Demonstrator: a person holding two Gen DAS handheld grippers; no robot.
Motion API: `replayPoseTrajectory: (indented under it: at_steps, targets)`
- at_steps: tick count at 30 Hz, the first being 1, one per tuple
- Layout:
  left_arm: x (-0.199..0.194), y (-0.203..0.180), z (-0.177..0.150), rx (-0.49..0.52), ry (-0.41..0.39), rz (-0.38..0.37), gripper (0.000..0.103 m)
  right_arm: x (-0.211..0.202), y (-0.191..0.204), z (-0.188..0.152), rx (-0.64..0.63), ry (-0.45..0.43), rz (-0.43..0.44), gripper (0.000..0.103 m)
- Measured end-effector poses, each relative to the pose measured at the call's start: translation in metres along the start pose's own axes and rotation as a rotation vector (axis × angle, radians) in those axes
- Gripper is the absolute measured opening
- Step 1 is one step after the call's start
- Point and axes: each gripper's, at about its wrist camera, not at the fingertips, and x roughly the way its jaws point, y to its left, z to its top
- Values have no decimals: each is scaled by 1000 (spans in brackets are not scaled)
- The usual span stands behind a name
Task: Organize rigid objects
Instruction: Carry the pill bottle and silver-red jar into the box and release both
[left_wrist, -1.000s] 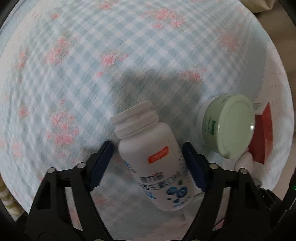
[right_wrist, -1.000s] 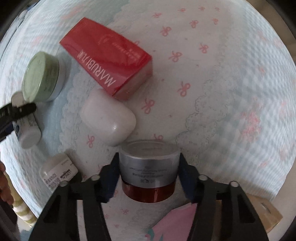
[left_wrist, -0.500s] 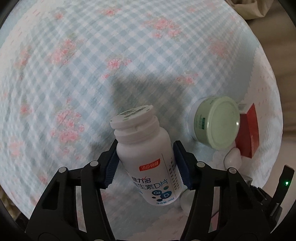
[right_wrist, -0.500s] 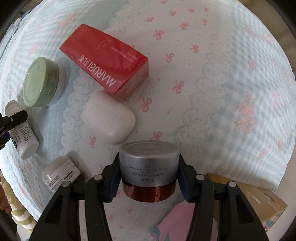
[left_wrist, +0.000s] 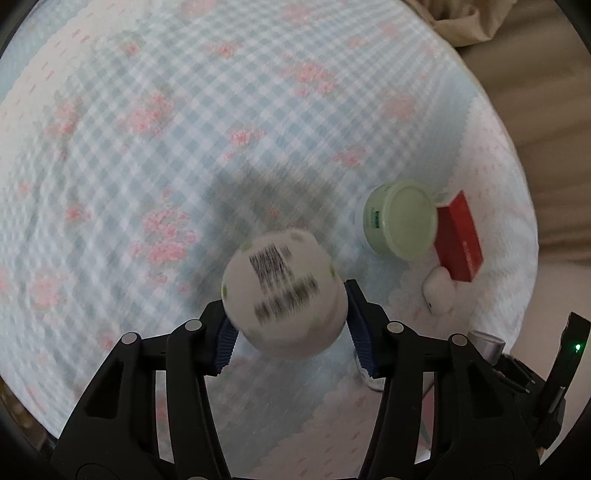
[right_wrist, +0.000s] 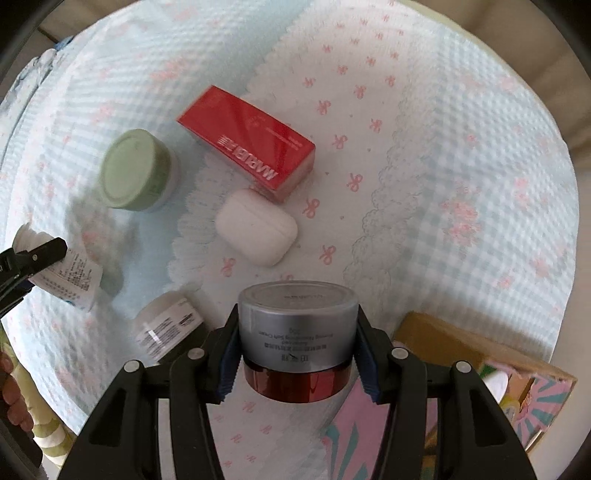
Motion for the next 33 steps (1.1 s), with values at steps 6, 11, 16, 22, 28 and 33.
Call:
replayPoseTrajectory:
  at_steps: [6,11,16,22,28,33]
  targets:
    - [-22,9,-8,43,-19,-22,48,-31,9,-25,13,-53,1,50]
    - [-42,0,-24,91,-44,-53,48,-59,16,-48,43,-102,13,50]
    - [-87,-14,-36,173,-83,-95,48,-87,18,-72,87,-152,24,50]
    - [-148,-44,-56,327,-121,-129,48,-148,14,-112,167,-214,67,50]
    - [-192,-98,-90,511,-150,-152,48,-202,-18,-155,230,-283,68,50]
    - [-209,-152,-130,597,-158,-194,48,-232,-65,-188,288,-331,55,50]
